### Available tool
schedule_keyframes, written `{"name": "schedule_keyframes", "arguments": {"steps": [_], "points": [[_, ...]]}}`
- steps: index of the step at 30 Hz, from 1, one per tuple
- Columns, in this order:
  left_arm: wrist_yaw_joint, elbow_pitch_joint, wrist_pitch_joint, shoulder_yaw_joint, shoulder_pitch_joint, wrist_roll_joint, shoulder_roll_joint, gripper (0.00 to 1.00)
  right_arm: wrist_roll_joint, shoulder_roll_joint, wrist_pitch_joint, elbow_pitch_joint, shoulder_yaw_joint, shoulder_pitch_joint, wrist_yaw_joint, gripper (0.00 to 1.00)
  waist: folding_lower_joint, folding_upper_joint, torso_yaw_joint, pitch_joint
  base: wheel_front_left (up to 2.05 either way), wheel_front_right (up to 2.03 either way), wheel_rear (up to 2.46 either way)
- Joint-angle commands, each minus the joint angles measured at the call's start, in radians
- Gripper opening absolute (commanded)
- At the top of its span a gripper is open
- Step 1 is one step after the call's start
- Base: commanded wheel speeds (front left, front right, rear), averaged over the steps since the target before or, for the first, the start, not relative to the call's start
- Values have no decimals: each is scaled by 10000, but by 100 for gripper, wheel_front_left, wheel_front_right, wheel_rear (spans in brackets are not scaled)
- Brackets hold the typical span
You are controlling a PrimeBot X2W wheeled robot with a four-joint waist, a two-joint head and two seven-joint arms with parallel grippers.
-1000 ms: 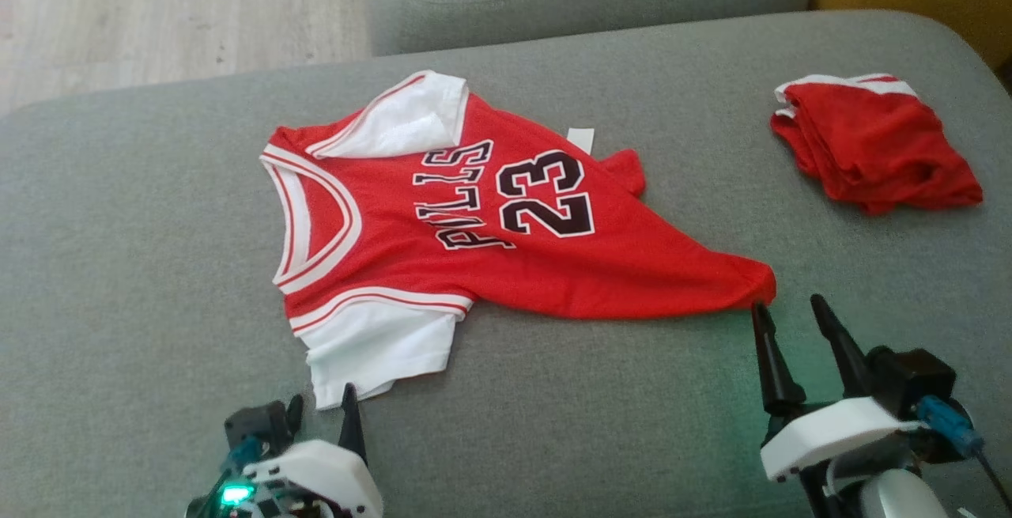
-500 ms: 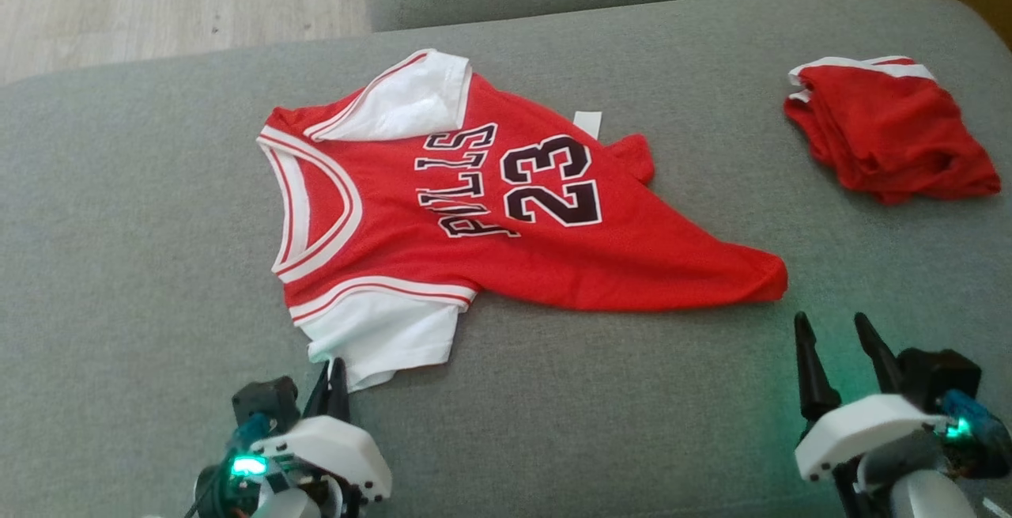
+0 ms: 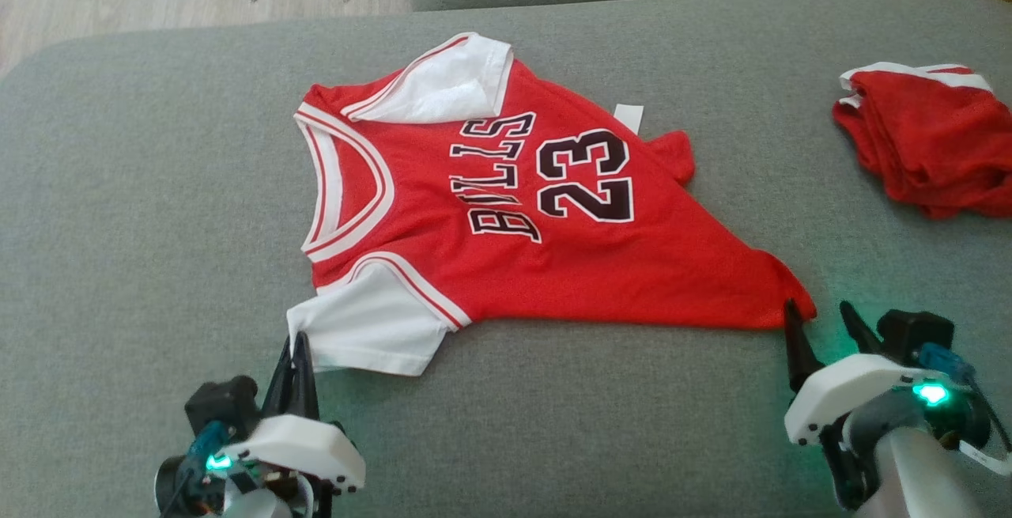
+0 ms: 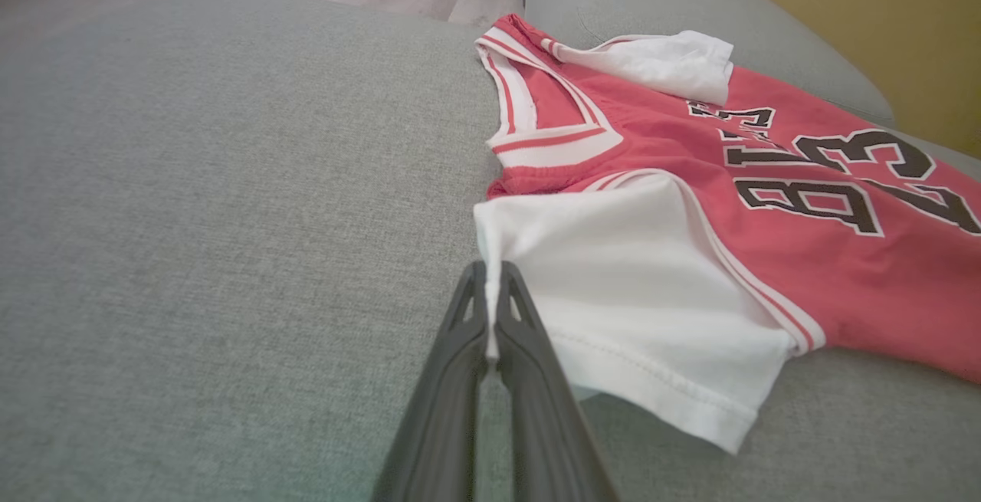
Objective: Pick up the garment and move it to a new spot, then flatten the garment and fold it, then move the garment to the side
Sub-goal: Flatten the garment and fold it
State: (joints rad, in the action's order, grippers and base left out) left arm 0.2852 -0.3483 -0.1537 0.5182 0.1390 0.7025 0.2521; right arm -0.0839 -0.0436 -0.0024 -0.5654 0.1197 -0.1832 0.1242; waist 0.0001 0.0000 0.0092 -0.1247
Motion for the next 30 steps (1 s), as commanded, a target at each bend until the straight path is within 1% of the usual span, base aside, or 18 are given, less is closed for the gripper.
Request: {"name": "schedule_keyframes", "arguments": {"steps": [1, 5, 6, 8, 10, 11, 12, 17, 21, 23, 26, 30], "points": [[75, 337, -20, -390, 172, -133, 247, 0, 11, -66, -25, 177, -239, -452, 65, 100, -1, 0, 24, -14, 0, 0, 0], [230, 787, 109, -389, -9, -138, 378, 0, 94, -66, 252, -649, -389, -689, 65, 100, -1, 0, 90, -21, 0, 0, 0], [263, 877, 141, -387, -51, -136, 405, 0, 19, -66, 348, -798, -470, -719, 65, 96, -1, 0, 97, -14, 0, 0, 0], [327, 1052, 178, -400, -121, -132, 462, 0, -266, -66, 592, -1055, -715, -735, 65, 55, -1, 0, 95, 6, 0, 0, 0], [378, 1241, 203, -403, -165, -148, 523, 0, -532, -66, 773, -1181, -975, -730, 65, 30, -1, 0, 71, 31, 0, 0, 0], [399, 1337, 216, -403, -177, -158, 555, 0, -704, -66, 827, -1192, -1096, -728, 65, 13, -1, 0, 54, 46, 0, 0, 0], [415, 1434, 225, -398, -180, -179, 591, 0, -868, -66, 853, -1173, -1190, -732, 65, 0, -1, 0, 36, 64, 0, 0, 0], [403, 2096, 312, -367, -48, -266, 772, 0, -1499, -66, 706, -681, -1528, -847, 65, 0, -1, 0, -33, 284, 0, 0, 0], [256, 3093, 467, -518, 319, -183, 986, 0, -2180, -66, 725, 208, -1723, -899, 65, 0, -1, 0, -23, 637, 0, 0, 0], [197, 3743, 606, -658, 610, -141, 1156, 0, -2722, -66, 864, 847, -1812, -857, 65, 0, -1, 0, 2, 862, 0, 0, 0], [120, 4759, 899, -891, 1220, -175, 1520, 0, -3207, -145, 1142, 1979, -1850, -725, 65, 0, -1, 0, 39, 1227, 0, 0, 0], [74, 6059, 1480, -1222, 2379, -378, 2101, 0, -3863, -333, 1659, 3773, -1745, -556, 65, 0, -1, 0, 53, 1566, 0, 0, 0]]}}
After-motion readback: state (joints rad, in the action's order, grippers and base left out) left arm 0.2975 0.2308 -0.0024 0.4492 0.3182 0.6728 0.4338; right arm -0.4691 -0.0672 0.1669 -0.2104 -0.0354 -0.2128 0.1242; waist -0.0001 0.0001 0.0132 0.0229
